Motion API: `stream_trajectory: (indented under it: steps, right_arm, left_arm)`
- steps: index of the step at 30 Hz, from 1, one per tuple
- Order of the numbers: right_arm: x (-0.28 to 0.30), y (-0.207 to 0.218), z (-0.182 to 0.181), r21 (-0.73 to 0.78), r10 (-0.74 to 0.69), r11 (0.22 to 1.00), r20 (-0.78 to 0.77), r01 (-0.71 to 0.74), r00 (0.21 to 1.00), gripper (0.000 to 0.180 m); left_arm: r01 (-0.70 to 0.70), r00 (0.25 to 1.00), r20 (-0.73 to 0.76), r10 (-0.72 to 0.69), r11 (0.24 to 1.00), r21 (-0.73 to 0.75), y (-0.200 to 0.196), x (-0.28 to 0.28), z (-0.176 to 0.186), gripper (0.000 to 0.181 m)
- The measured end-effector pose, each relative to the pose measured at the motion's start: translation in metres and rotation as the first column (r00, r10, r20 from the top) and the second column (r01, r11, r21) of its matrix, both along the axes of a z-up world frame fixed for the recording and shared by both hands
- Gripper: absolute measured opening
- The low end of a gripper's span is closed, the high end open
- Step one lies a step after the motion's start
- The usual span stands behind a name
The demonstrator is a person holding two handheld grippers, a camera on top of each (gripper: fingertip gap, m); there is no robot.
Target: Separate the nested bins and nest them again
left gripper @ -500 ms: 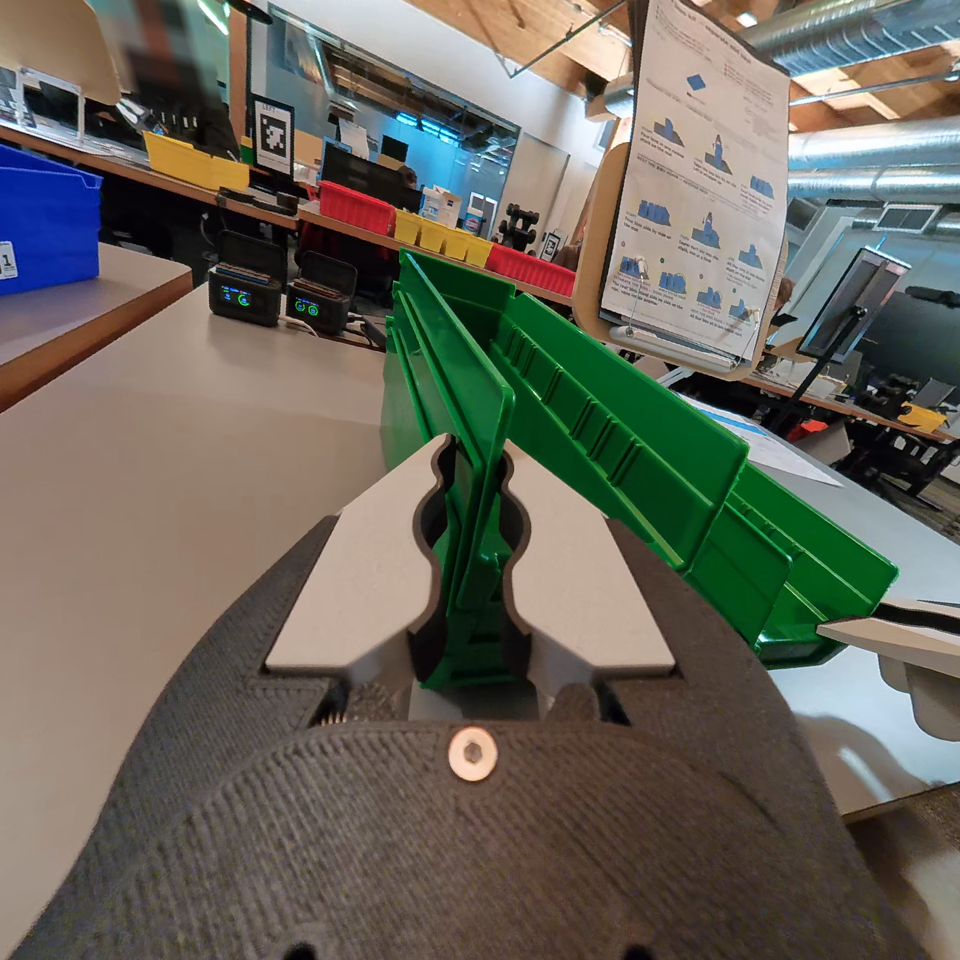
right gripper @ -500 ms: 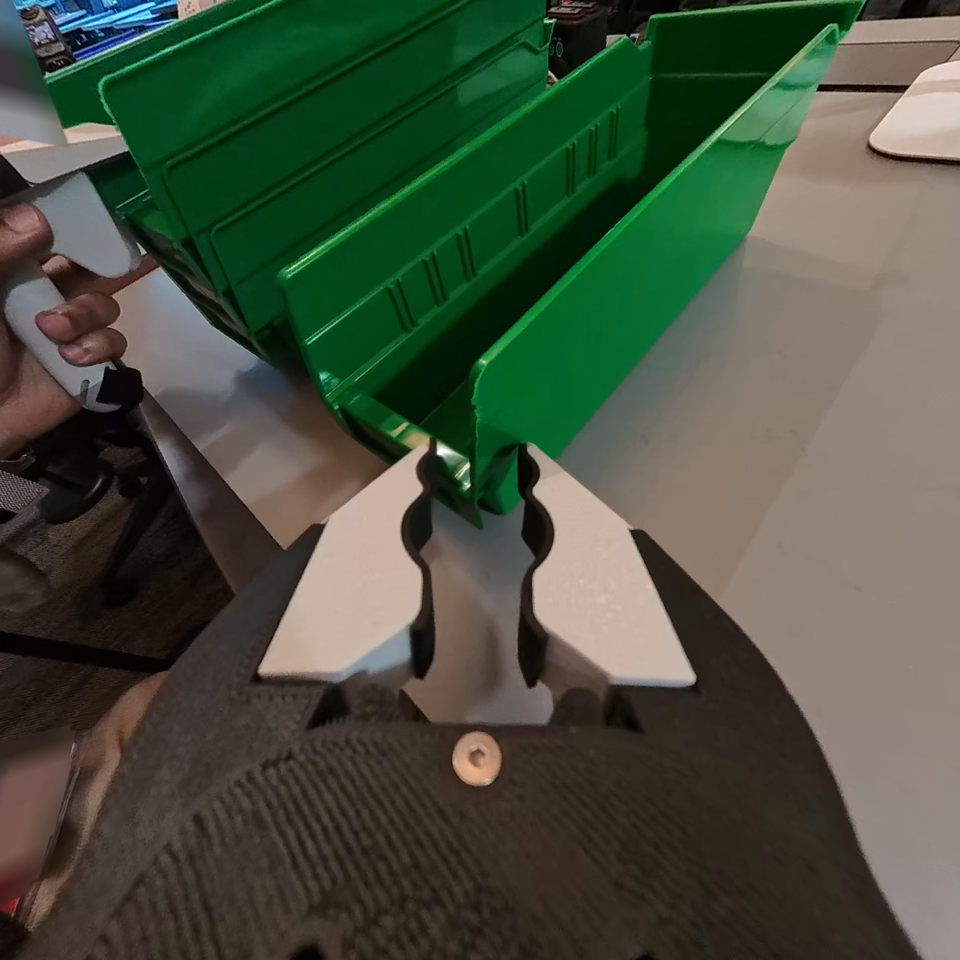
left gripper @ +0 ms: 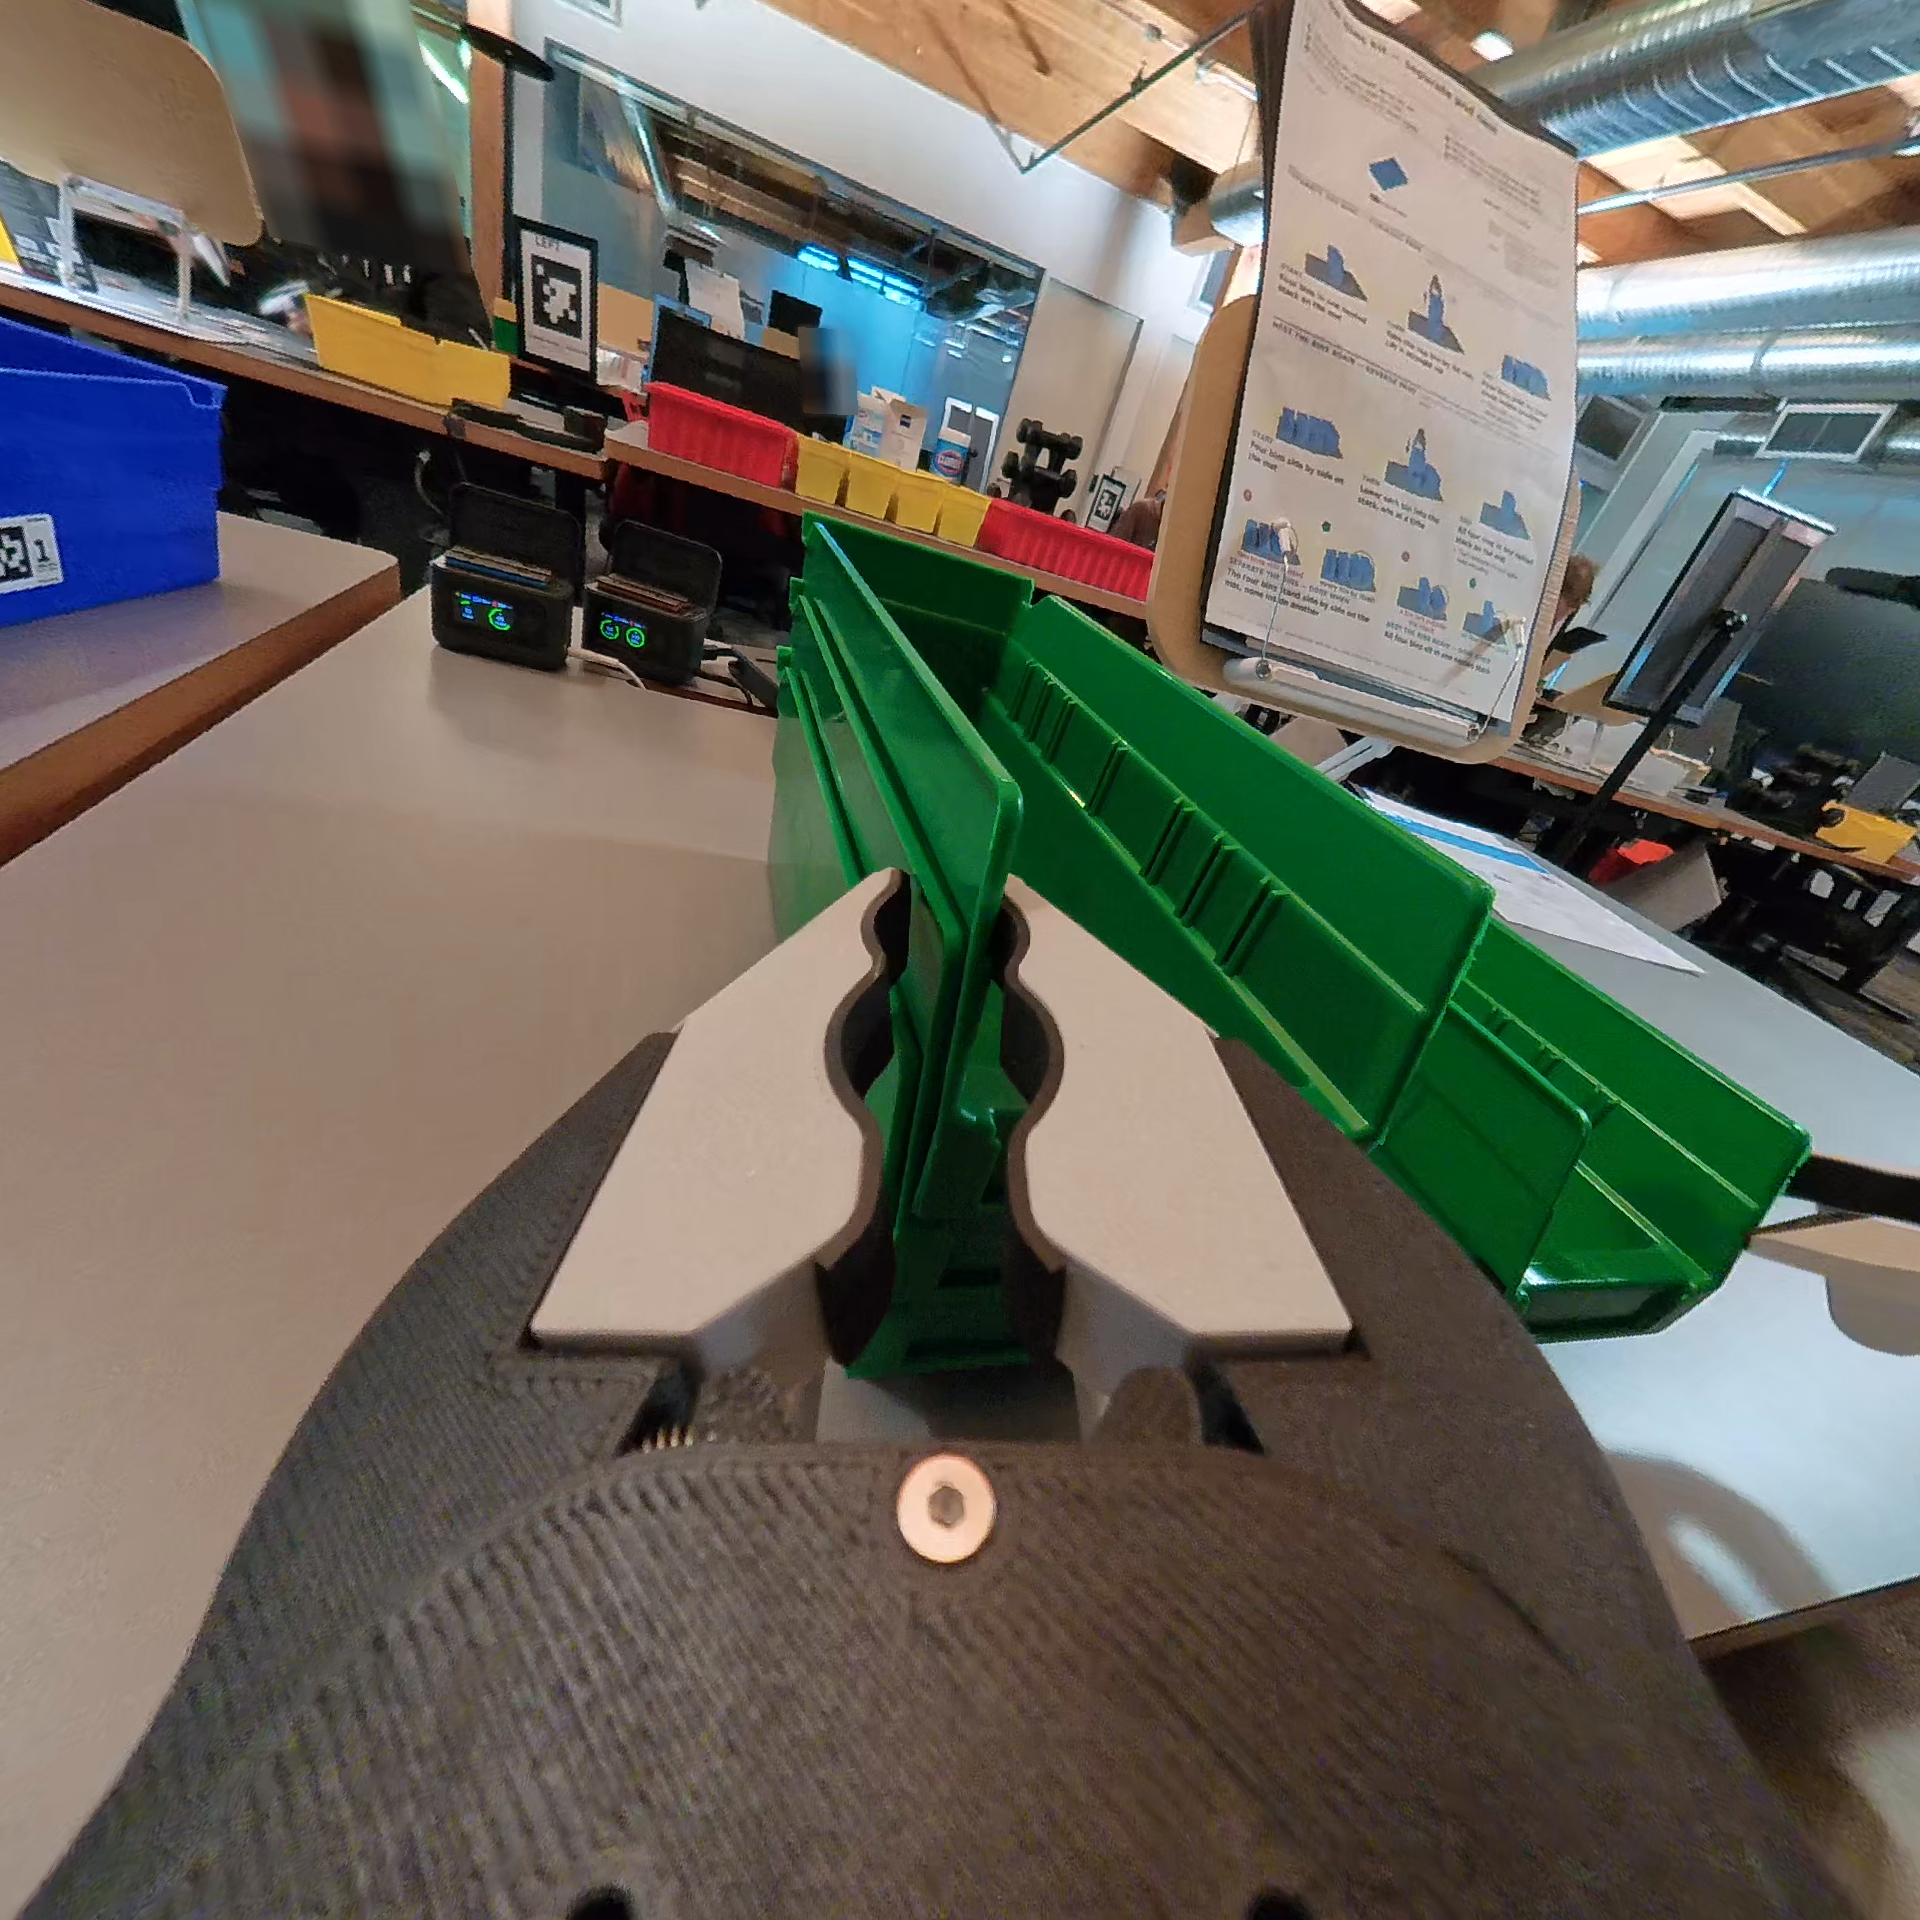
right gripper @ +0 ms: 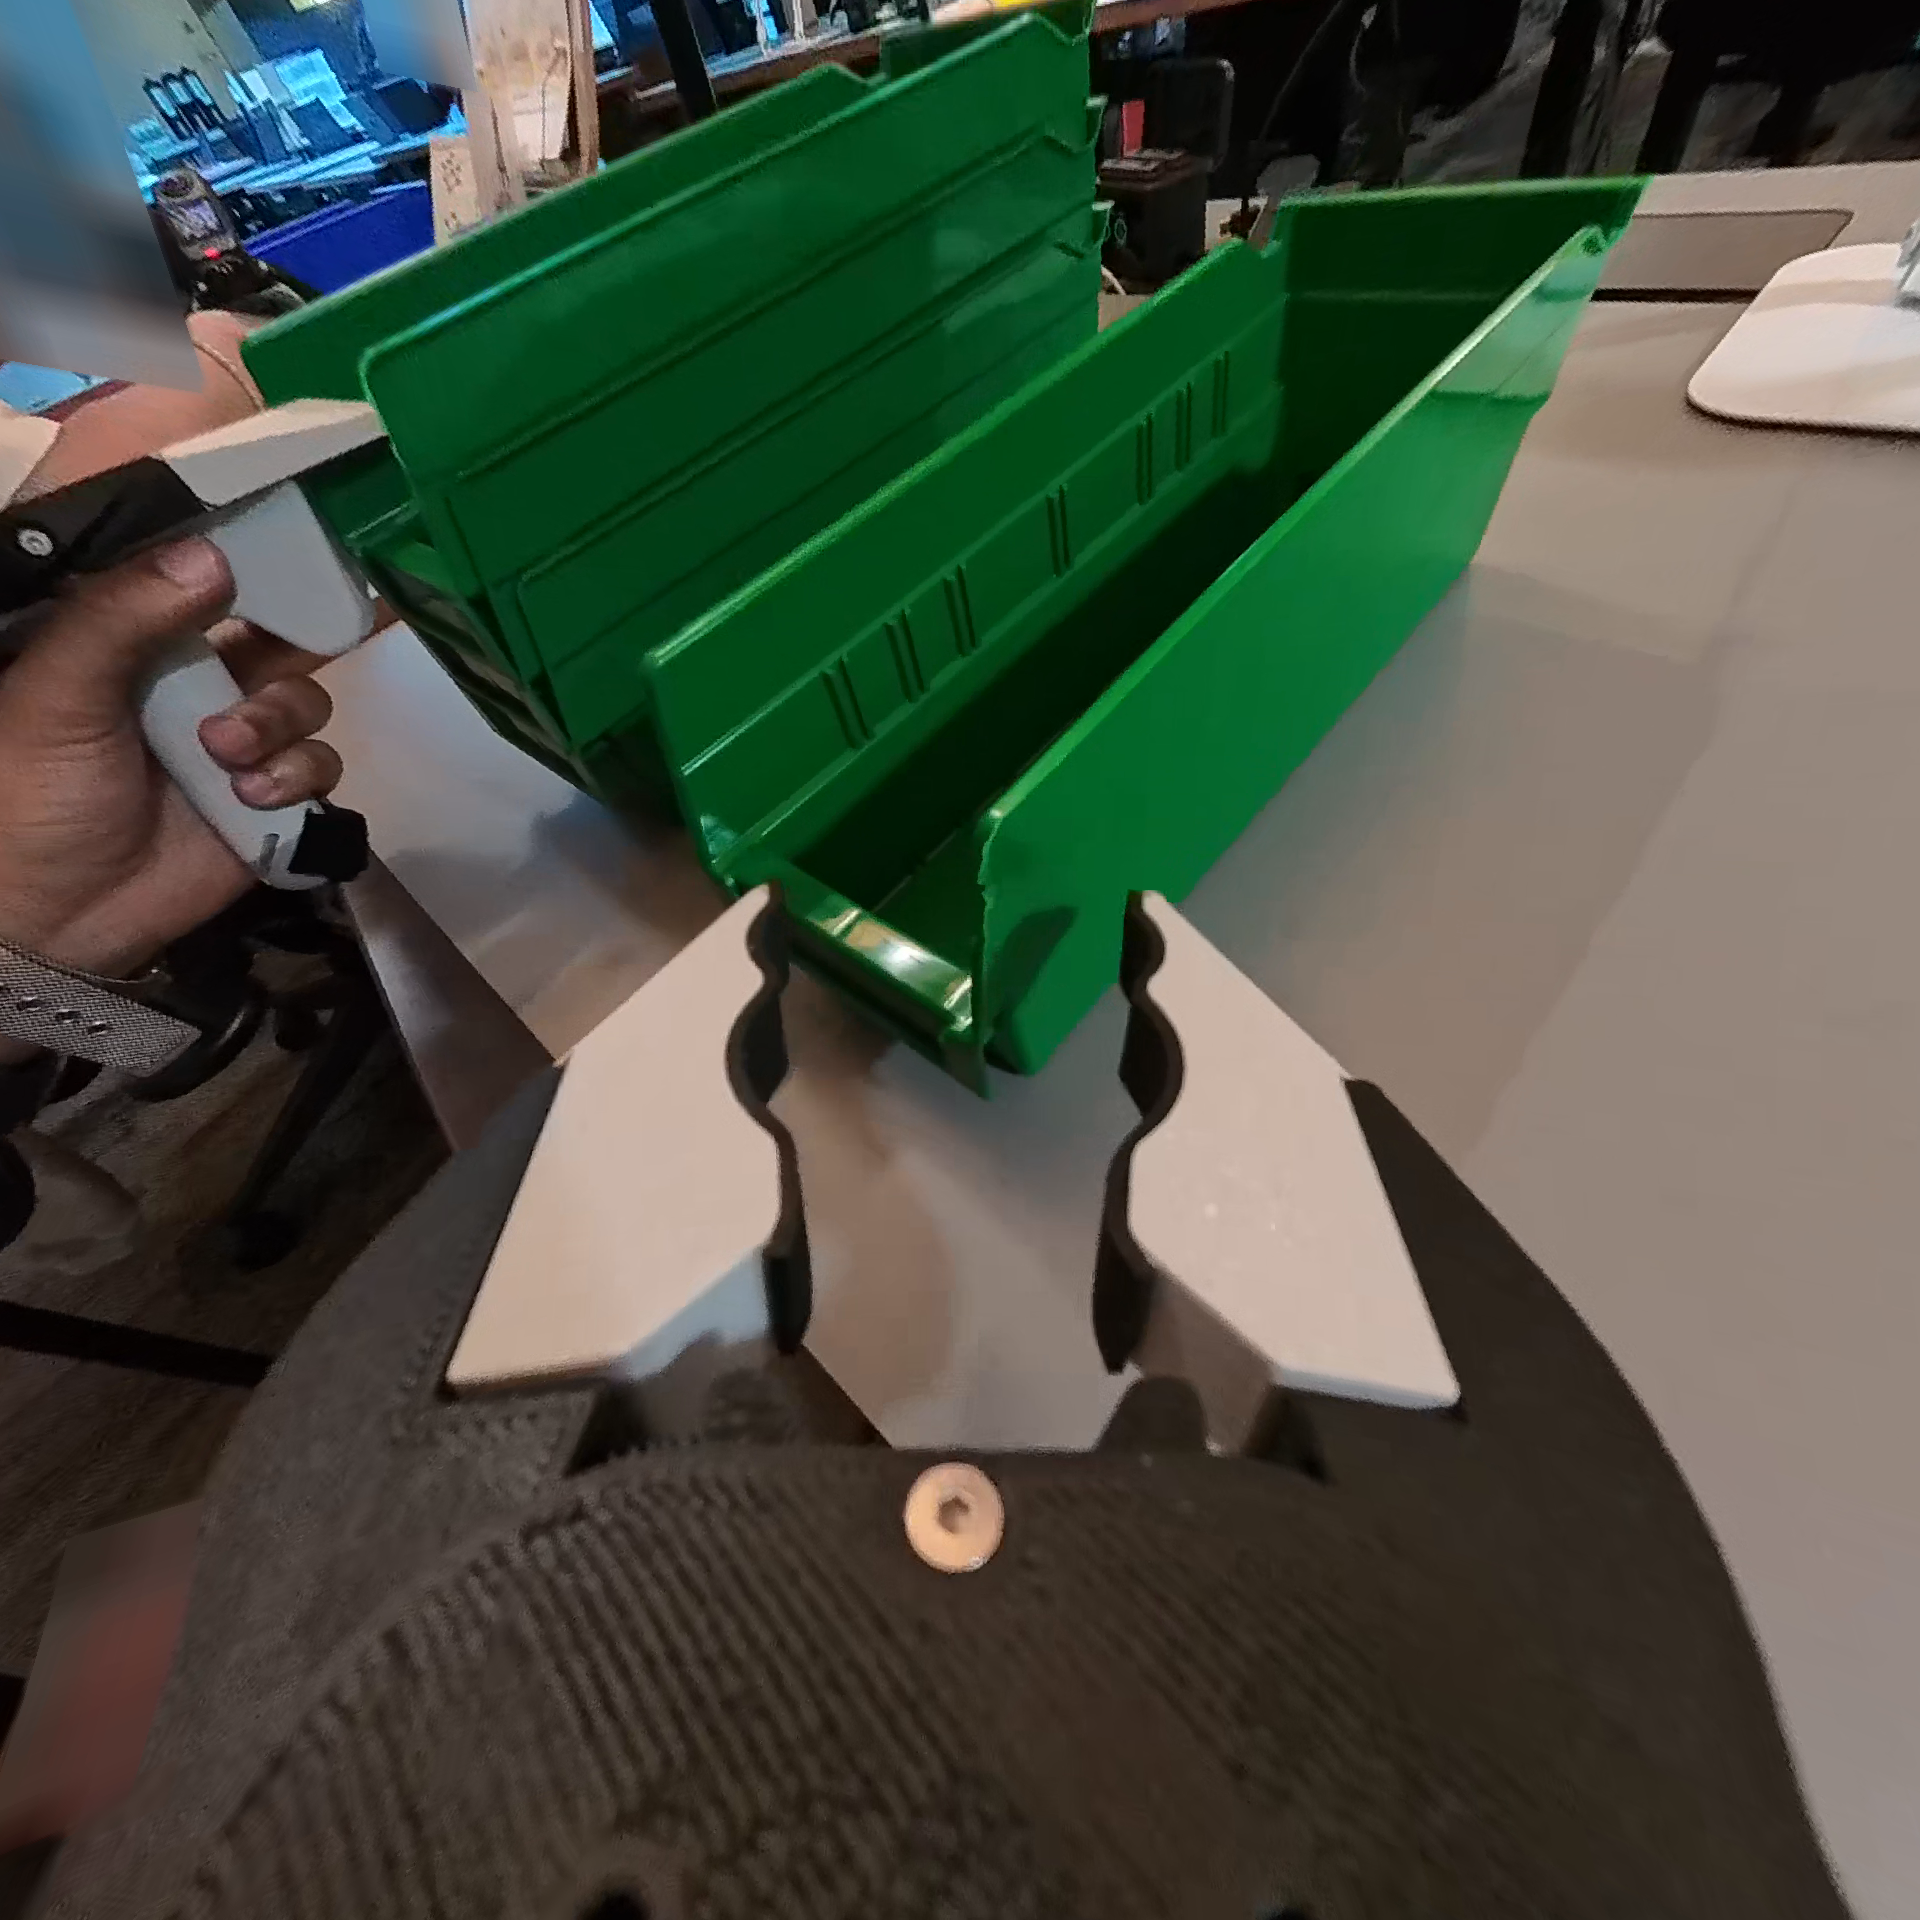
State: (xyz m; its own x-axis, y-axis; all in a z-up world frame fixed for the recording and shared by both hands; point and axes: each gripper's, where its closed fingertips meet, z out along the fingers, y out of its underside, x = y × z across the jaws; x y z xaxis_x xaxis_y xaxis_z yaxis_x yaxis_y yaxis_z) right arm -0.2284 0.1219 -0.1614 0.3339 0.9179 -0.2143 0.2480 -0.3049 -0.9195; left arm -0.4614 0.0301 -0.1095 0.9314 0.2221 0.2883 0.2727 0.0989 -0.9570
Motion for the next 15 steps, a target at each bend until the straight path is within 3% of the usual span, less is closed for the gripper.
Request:
stream_trajectory:
  steps: [10,15]
  right_arm:
    - [0.004,-0.008,0.044,0.314,-0.020,0.948,-0.089,0.047,0.996,0.066]
    - [0.001,-0.021,0.049,0.380,-0.001,0.924,-0.086,0.033,0.996,0.061]
  left_arm:
    - [-0.025,0.999,-0.020,0.025,0.999,0.022,-0.002,-0.003,0.005,0.019]
    - [-0.031,0.999,-0.022,0.032,0.999,0.022,-0.003,-0.004,0.004,0.022]
